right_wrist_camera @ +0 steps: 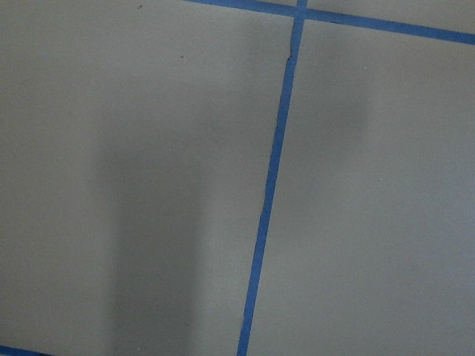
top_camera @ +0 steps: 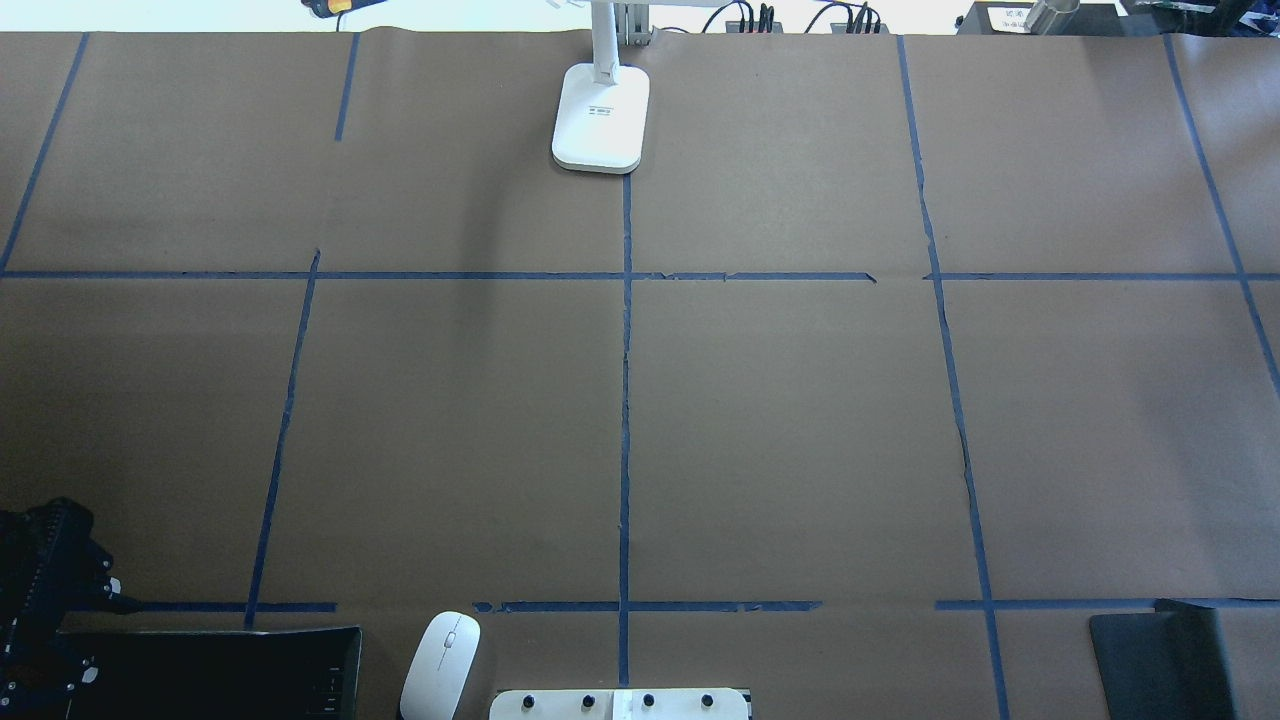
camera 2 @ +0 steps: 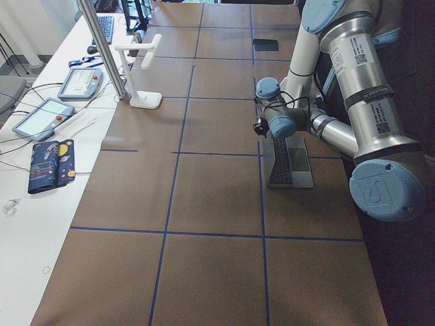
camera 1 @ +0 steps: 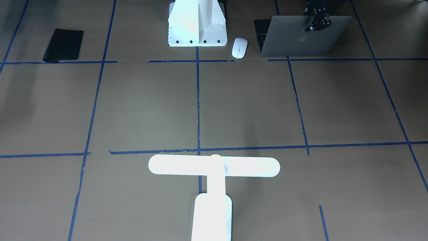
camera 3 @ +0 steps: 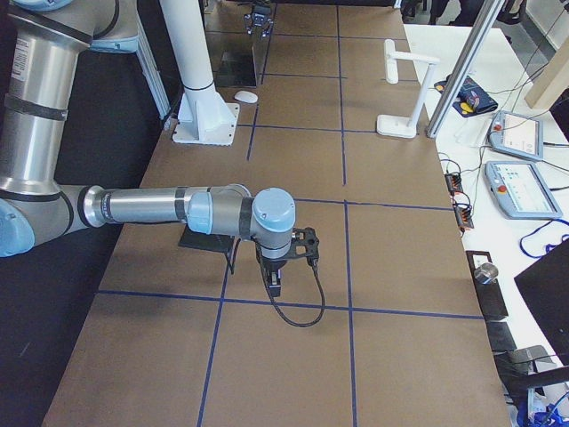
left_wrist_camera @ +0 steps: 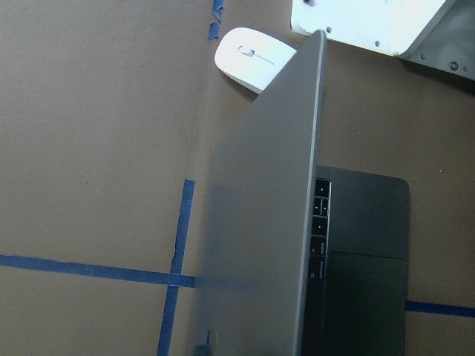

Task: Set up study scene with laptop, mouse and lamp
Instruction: 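Grasp the silver laptop near the robot with the left gripper, then carry the laptop with the left gripper to beside the white lamp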

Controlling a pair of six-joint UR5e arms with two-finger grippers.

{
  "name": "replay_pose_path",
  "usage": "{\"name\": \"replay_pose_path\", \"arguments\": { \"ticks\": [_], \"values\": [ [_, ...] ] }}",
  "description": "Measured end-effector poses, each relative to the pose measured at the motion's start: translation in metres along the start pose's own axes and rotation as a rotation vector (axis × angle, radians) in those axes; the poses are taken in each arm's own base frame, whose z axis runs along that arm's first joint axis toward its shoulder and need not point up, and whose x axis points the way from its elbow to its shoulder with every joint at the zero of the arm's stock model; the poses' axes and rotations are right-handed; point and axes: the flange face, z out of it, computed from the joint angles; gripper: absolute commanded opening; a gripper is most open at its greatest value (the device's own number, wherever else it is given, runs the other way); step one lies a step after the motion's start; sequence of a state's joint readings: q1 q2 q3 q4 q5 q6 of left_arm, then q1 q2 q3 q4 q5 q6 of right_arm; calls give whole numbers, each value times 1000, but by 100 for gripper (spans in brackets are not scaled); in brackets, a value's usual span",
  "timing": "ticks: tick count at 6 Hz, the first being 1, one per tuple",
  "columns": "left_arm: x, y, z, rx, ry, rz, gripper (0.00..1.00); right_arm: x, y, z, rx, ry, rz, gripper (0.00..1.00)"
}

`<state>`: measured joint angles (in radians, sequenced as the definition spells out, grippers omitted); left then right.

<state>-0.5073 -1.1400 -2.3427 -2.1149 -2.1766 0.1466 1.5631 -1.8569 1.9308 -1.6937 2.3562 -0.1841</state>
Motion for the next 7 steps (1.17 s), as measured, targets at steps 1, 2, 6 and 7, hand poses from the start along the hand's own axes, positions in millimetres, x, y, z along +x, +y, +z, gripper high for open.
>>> {"name": "replay_pose_path", "arguments": {
  "ticks": [1,2,6,7],
  "values": [
    [-2,-2,-2,8,-4,24,0,0,0,0,1,0,-1,100],
    [-5,-4,-5,16,-14,51,0,0,-1,-1,1,0,-1,100],
    [-41,6,-48,36,-160,169,0,-1,-1,-1,2,0,-2,100],
    [-56,2,-60,12,-199,226,0,-1,-1,-1,2,0,-2,100]
  ]
}}
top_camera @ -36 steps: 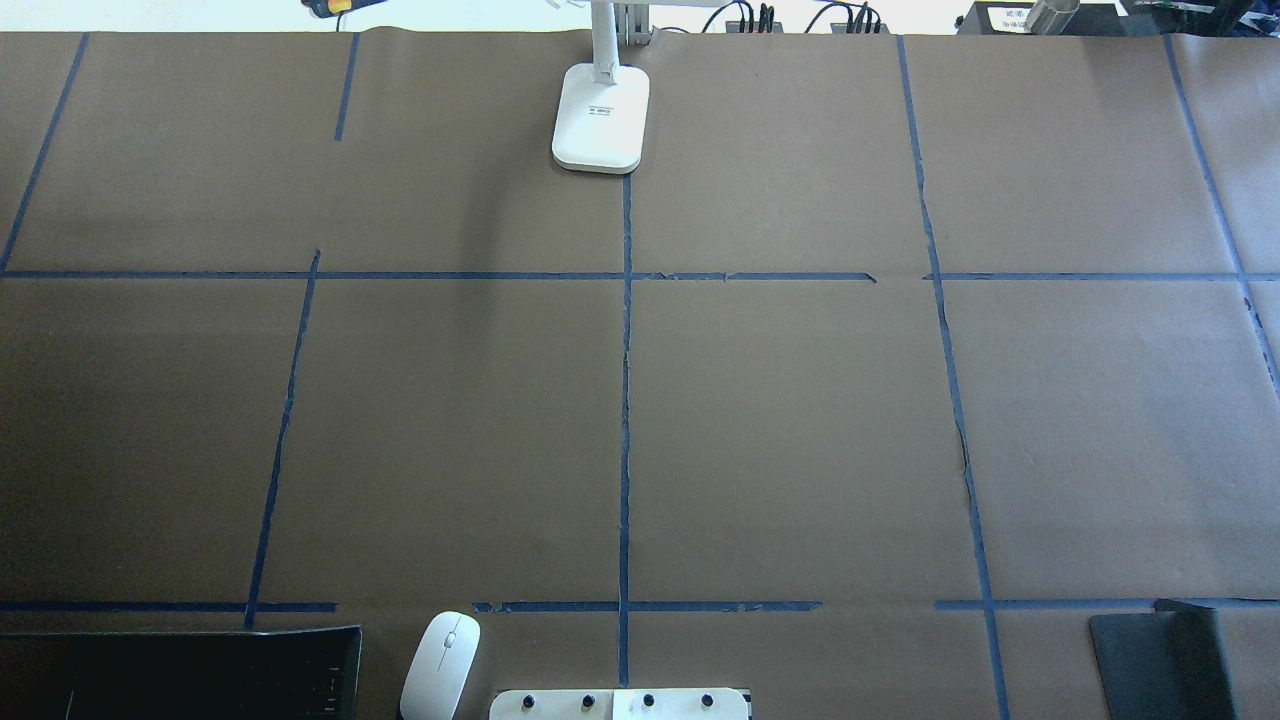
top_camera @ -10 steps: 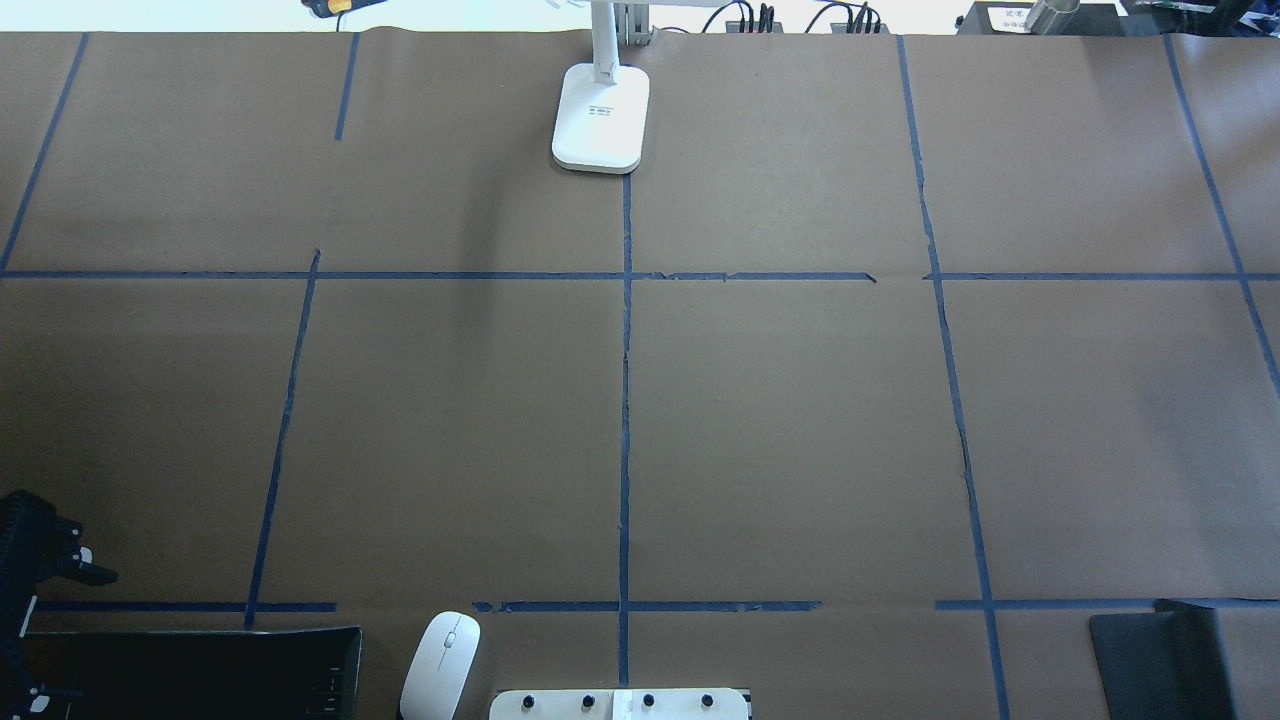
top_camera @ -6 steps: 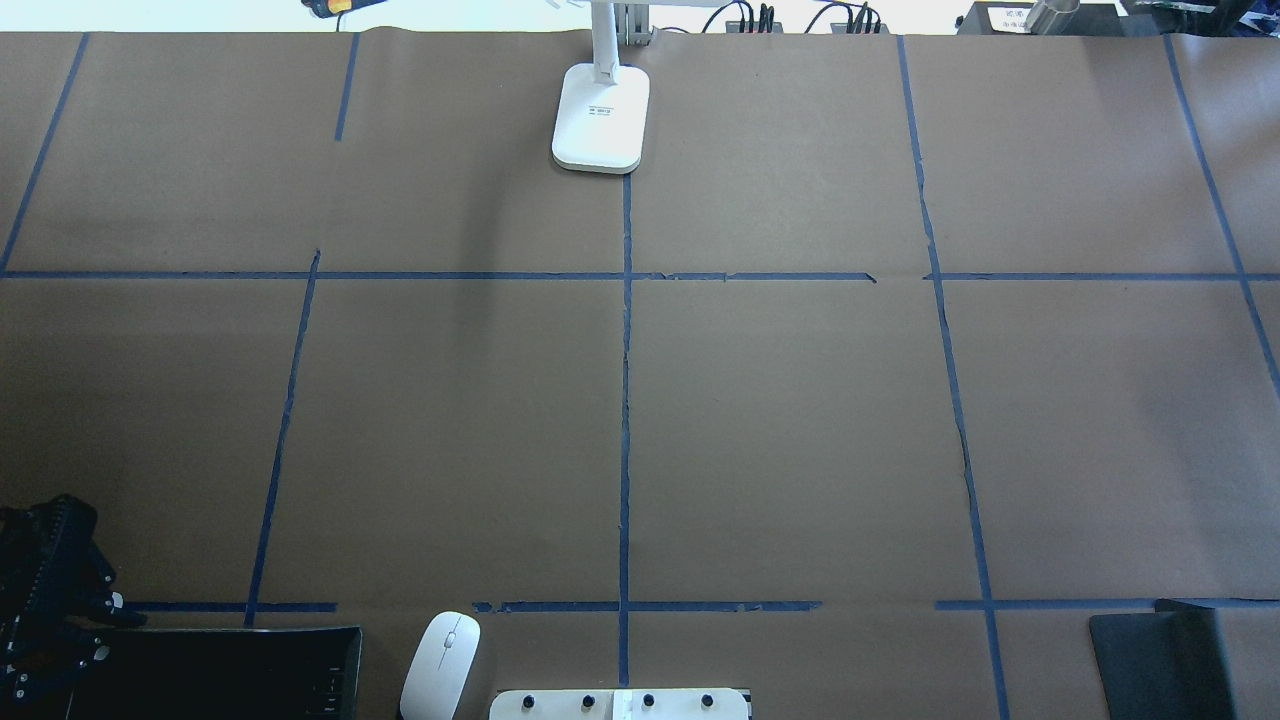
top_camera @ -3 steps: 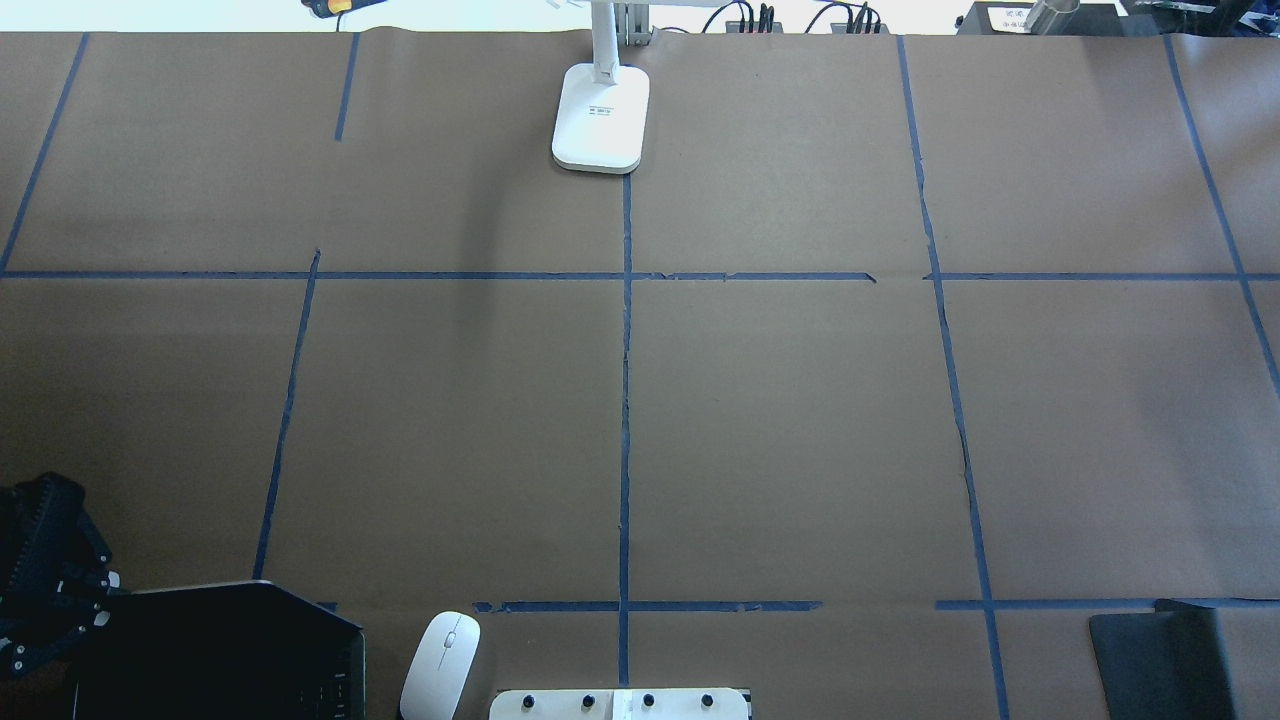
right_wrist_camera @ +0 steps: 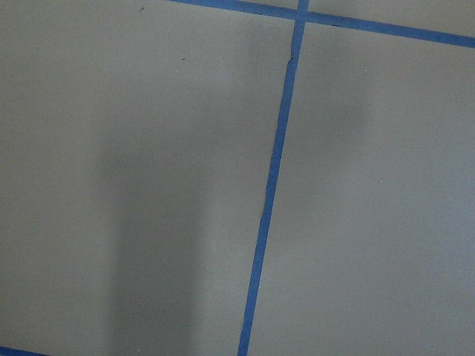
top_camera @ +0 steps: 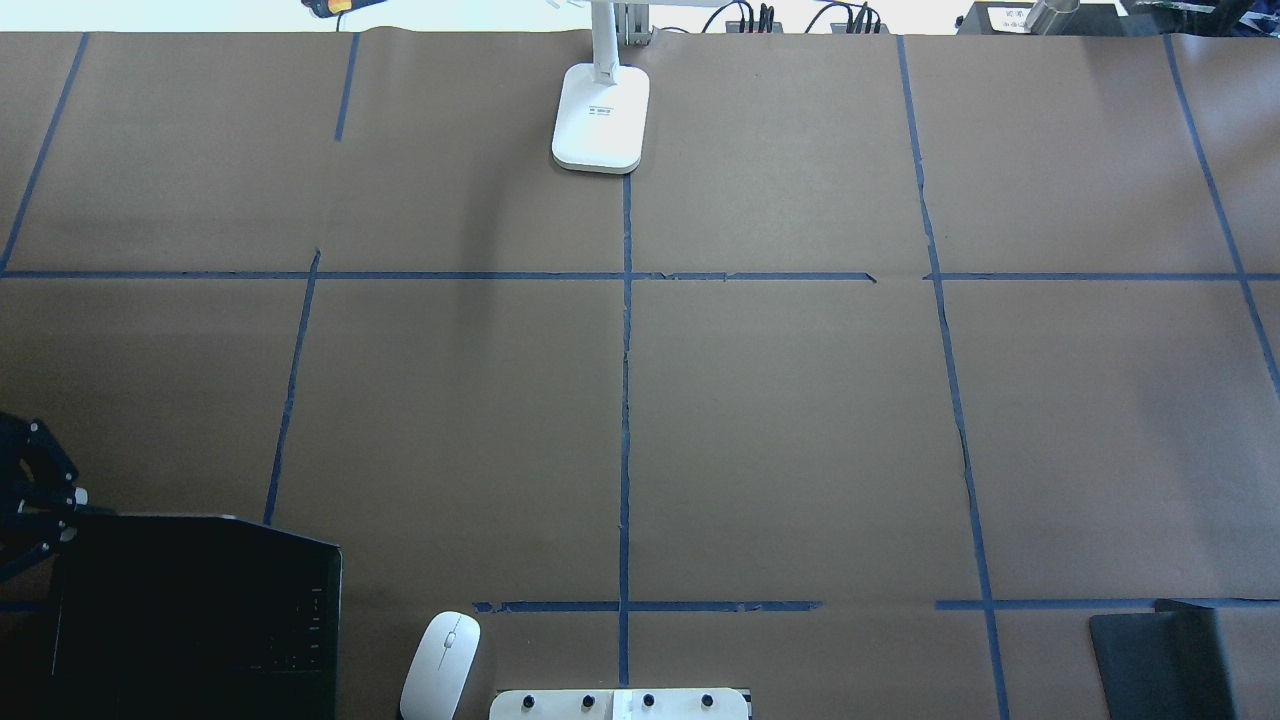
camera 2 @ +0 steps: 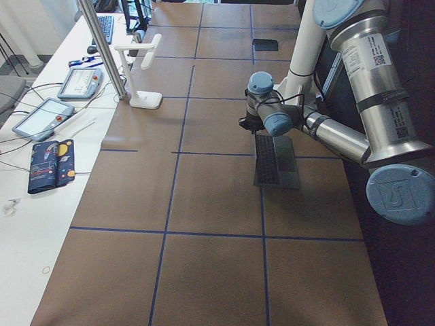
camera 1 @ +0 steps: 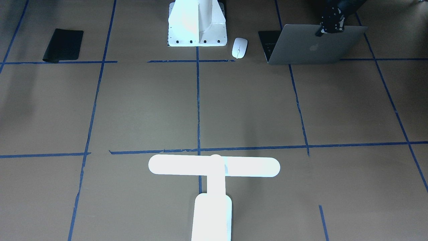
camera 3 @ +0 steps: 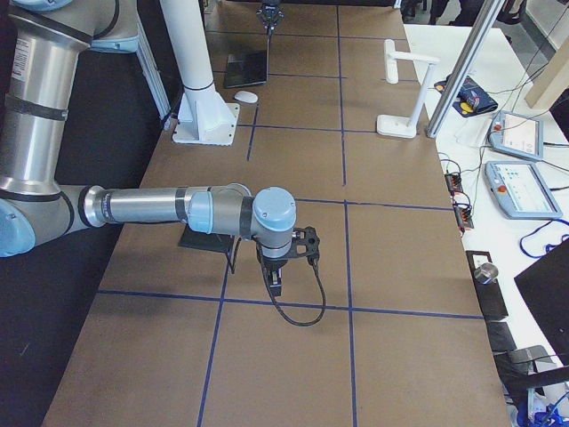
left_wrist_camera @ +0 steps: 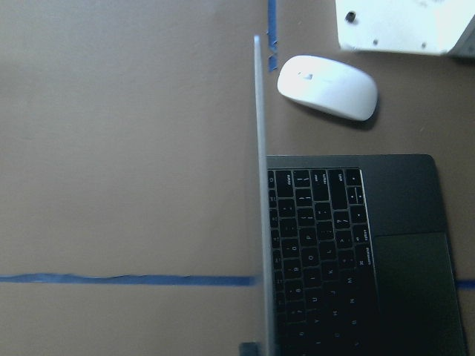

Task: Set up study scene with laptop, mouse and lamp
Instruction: 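Carry the laptop with the left gripper to beside the white lamp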

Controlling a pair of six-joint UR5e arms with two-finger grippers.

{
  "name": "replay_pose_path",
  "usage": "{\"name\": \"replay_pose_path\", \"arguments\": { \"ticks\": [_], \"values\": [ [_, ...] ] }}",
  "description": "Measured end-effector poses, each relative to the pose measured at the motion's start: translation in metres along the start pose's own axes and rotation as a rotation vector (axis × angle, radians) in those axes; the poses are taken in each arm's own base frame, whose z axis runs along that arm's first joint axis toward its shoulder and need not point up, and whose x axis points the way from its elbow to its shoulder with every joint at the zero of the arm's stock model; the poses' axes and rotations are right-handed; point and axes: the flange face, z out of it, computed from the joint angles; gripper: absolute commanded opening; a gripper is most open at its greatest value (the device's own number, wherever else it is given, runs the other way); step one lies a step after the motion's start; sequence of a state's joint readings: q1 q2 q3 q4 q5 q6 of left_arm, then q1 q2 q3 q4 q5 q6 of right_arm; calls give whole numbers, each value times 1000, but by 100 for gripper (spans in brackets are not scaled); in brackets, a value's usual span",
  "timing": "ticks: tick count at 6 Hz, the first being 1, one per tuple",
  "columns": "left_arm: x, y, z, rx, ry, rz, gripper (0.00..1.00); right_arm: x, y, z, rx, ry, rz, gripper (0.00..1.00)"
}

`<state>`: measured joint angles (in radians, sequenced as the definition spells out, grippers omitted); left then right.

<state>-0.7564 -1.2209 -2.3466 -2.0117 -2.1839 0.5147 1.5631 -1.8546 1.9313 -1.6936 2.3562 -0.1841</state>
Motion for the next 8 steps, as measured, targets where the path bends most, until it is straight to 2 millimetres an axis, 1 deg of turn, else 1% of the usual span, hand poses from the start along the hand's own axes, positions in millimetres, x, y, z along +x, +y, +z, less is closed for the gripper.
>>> {"name": "replay_pose_path", "arguments": {
  "ticks": [1,3,4,5,6,7,8],
  "values": [
    [-23,-17,-4,-19,-19,20,0,0,0,0,0,0,0,100],
    [-73,-79,-7,-22,-45,28,0,0,0,0,0,0,0,100],
    [-99,-107,-4,-11,-62,36,0,0,0,0,0,0,0,100],
    [-132,-138,5,4,-79,45,0,0,0,0,0,0,0,100],
    [-174,-177,19,6,-108,51,0,0,0,0,-1,0,1,100],
    [-211,-209,32,-8,-139,49,0,1,1,1,-2,0,2,100],
    [-238,-231,42,-23,-158,44,0,1,1,1,-3,0,3,100]
  ]
}}
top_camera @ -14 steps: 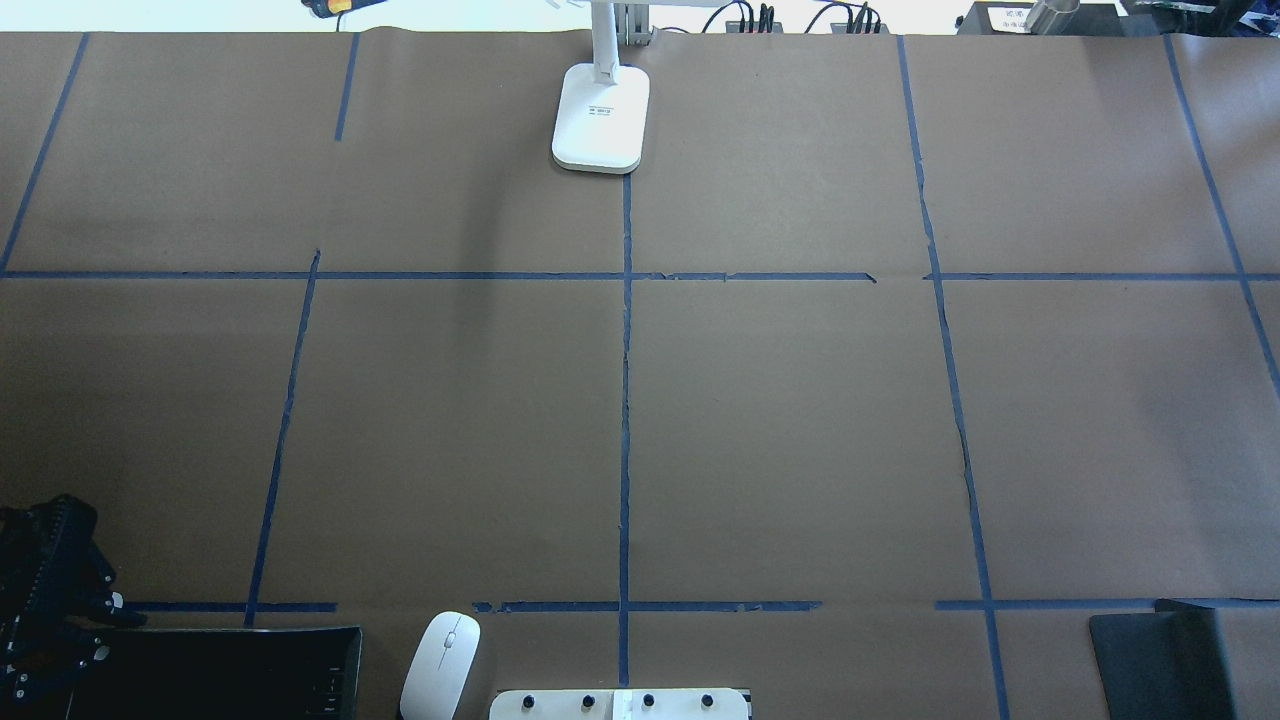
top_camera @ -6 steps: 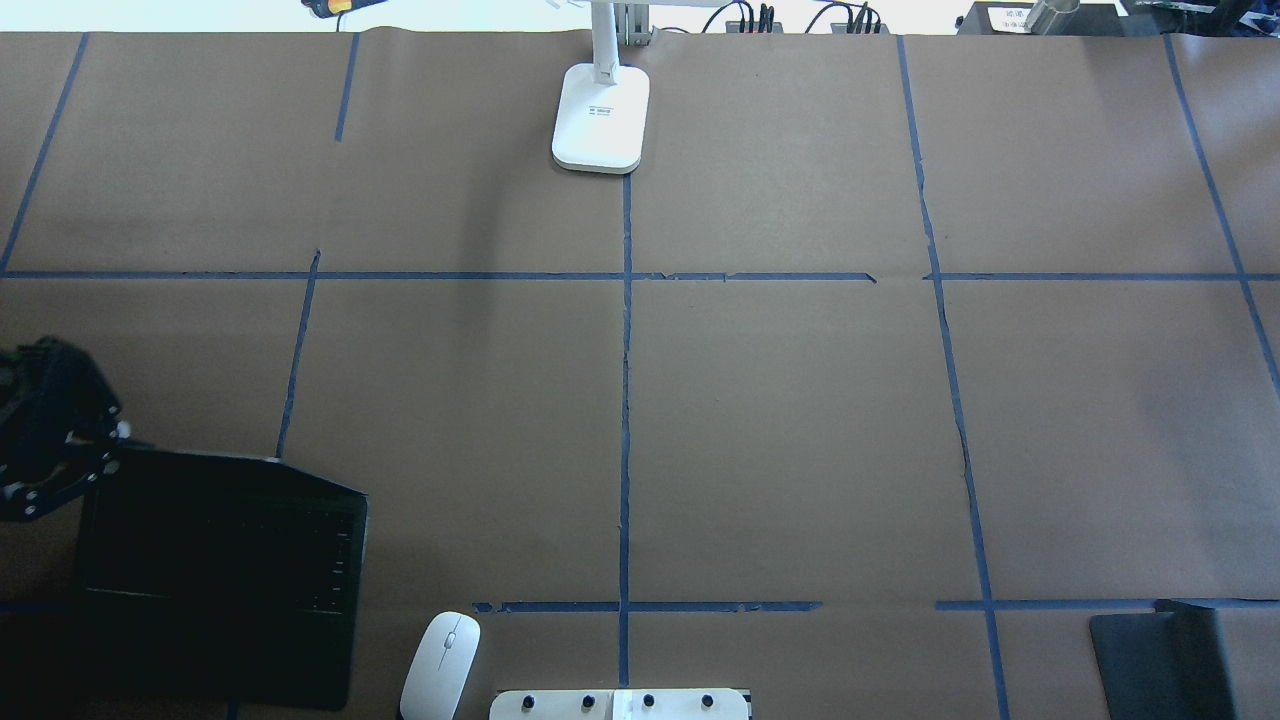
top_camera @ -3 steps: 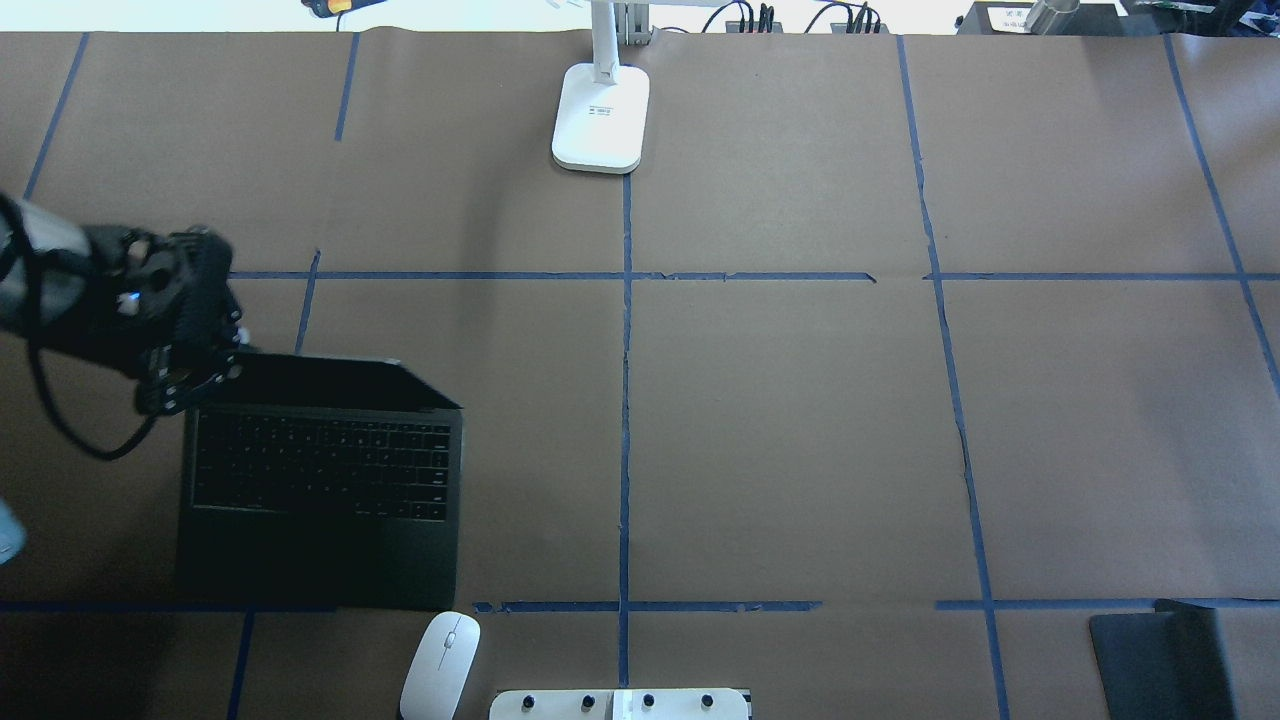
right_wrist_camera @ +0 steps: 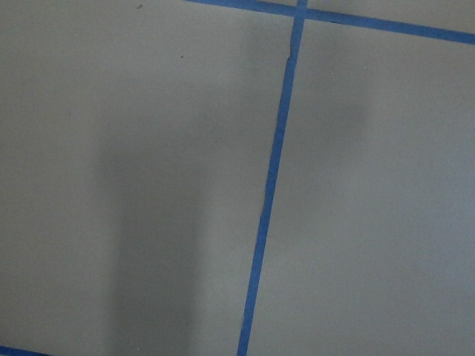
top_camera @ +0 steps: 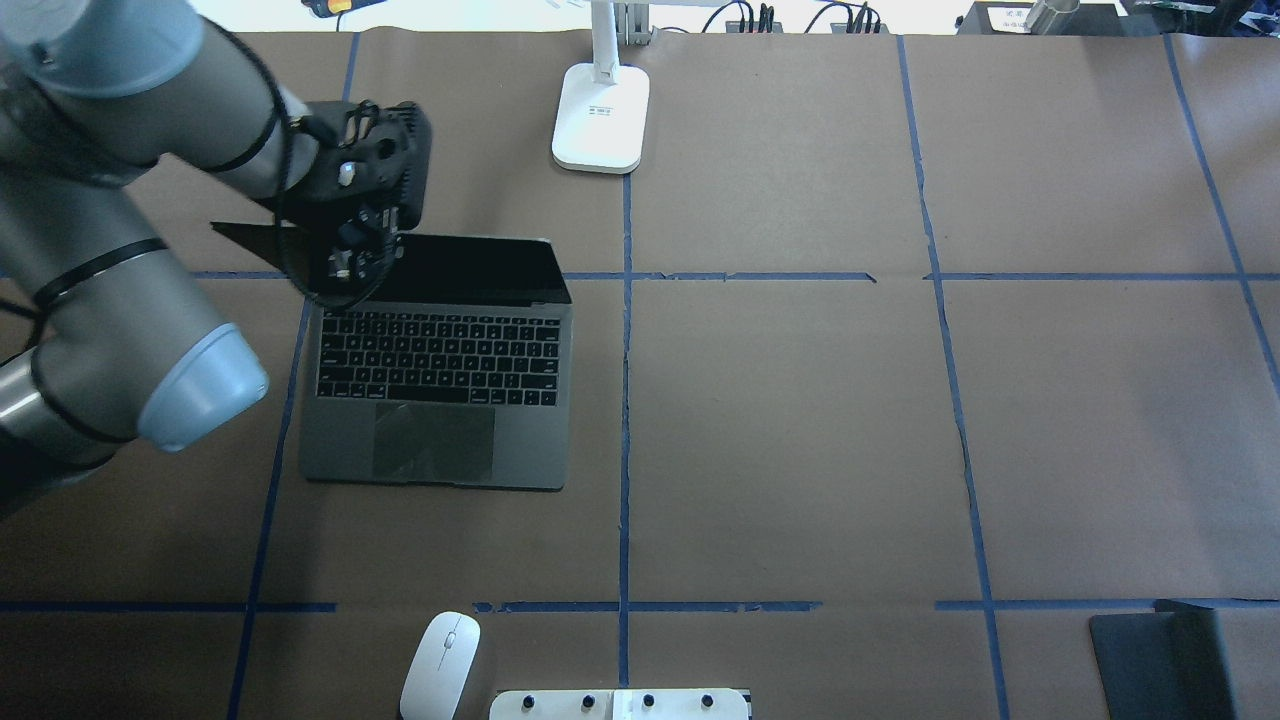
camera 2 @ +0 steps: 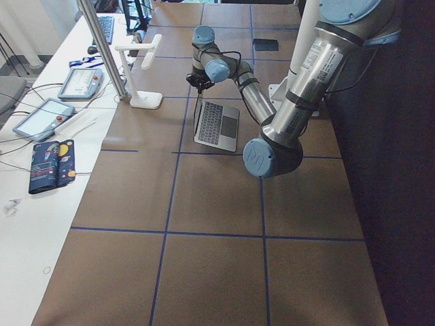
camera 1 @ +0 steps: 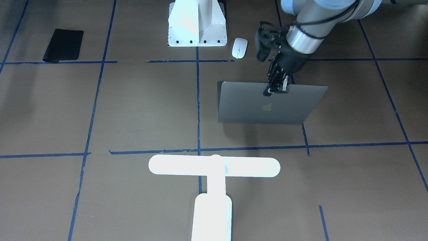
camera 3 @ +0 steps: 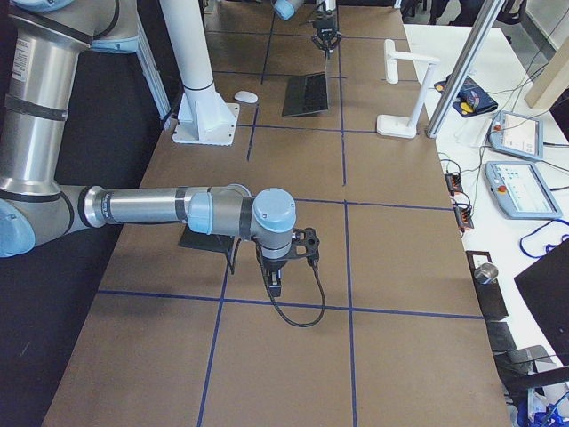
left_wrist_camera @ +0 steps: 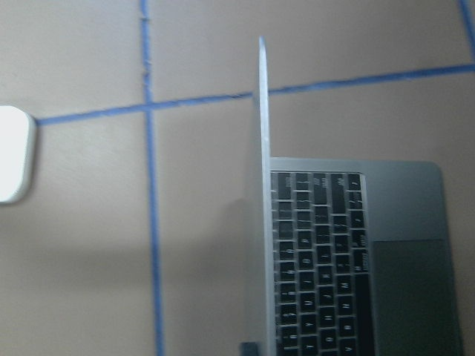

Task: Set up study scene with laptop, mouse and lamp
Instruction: 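Carry the laptop with the left gripper to beside the white lamp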

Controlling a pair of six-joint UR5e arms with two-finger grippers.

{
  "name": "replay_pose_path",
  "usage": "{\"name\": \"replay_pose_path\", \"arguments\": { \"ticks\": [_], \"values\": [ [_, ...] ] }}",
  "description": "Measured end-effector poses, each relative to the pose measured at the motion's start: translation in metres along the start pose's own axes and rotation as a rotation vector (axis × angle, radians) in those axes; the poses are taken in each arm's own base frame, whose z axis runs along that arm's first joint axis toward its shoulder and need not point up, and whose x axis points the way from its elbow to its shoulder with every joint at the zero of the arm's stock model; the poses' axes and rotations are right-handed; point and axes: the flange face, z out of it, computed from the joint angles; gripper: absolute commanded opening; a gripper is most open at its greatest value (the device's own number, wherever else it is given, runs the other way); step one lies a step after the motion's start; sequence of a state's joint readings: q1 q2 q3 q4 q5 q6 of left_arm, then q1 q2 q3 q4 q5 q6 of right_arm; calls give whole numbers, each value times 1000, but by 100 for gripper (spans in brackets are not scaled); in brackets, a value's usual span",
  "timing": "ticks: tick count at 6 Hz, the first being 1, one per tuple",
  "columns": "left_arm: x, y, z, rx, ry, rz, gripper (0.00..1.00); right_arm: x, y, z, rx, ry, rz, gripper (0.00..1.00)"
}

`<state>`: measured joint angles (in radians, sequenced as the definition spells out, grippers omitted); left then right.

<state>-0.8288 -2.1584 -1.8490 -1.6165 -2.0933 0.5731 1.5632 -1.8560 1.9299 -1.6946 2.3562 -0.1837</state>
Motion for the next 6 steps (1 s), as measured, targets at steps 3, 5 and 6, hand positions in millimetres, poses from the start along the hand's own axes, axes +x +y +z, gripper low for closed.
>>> {"name": "replay_pose_path", "arguments": {
  "ticks": [3,5,6],
  "values": [
    [-74,-54,44,-1,-80,-14,6,0,0,0,0,0,1,100],
    [-106,-76,60,7,-134,-76,10,0,0,0,0,0,-1,100],
    [-110,-80,60,8,-143,-95,45,0,0,0,0,0,-1,100]
  ]
}}
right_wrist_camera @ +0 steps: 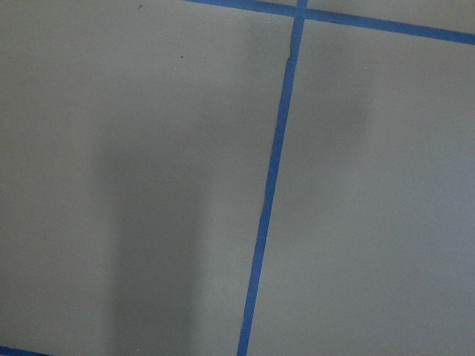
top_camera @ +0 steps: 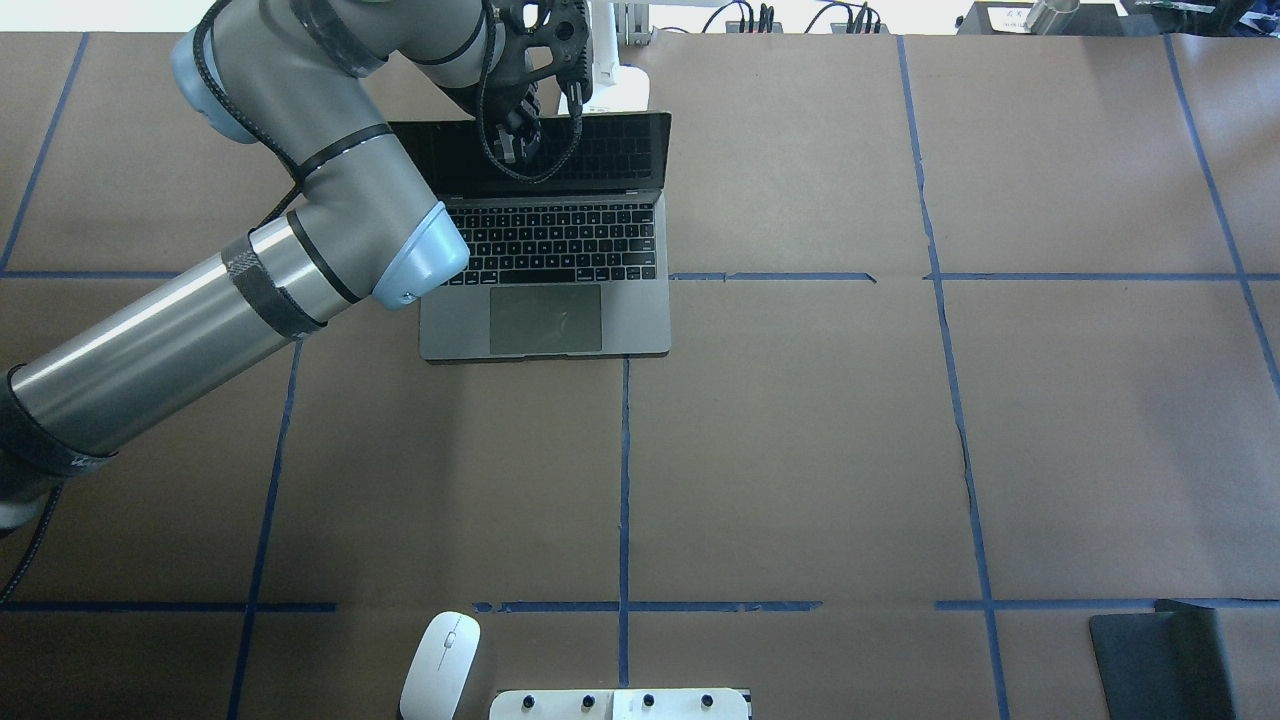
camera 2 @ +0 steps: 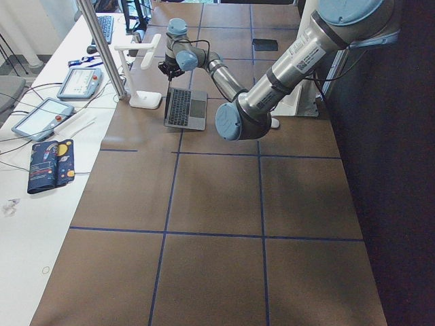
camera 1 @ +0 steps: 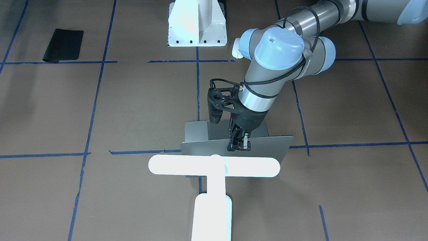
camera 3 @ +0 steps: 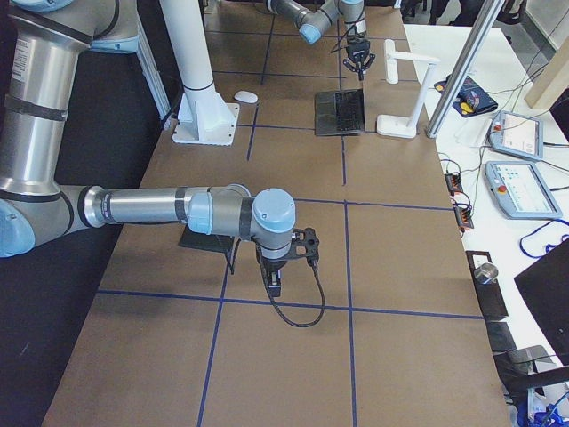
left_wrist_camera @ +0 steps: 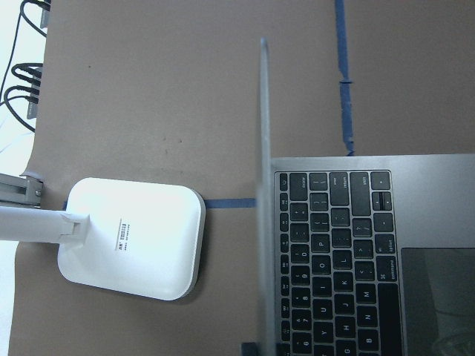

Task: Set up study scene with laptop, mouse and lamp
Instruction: 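Carry the laptop with the left gripper to beside the white lamp, then release the laptop and withdraw the left gripper toward the robot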

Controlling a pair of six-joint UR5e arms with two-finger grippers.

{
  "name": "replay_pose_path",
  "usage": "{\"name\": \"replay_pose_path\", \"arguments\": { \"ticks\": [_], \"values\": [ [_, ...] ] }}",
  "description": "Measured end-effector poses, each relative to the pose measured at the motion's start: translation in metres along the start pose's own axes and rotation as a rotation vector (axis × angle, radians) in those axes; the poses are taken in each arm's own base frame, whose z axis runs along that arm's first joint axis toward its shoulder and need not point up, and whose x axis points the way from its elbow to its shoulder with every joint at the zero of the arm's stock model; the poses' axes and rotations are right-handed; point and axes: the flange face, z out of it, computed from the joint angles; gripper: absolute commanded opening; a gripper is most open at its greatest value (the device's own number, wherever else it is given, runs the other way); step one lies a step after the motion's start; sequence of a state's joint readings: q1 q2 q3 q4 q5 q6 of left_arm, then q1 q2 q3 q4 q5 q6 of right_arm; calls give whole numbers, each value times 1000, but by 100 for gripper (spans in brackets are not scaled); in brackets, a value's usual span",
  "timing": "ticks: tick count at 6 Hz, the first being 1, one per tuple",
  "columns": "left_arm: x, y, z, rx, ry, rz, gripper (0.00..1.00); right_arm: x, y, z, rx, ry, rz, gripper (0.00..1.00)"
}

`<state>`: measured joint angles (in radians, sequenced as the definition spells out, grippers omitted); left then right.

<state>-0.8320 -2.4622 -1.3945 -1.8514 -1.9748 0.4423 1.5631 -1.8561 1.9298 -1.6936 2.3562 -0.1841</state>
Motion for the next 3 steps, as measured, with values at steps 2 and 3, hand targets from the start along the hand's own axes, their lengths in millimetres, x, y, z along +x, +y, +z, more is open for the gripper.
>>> {"name": "replay_pose_path", "arguments": {
  "ticks": [2,3],
  "values": [
    [3,5,-6,8,-30,-6,85,0,0,0,0,0,-1,100],
    [10,16,-15,12,-54,-1,85,0,0,0,0,0,0,100]
  ]
}}
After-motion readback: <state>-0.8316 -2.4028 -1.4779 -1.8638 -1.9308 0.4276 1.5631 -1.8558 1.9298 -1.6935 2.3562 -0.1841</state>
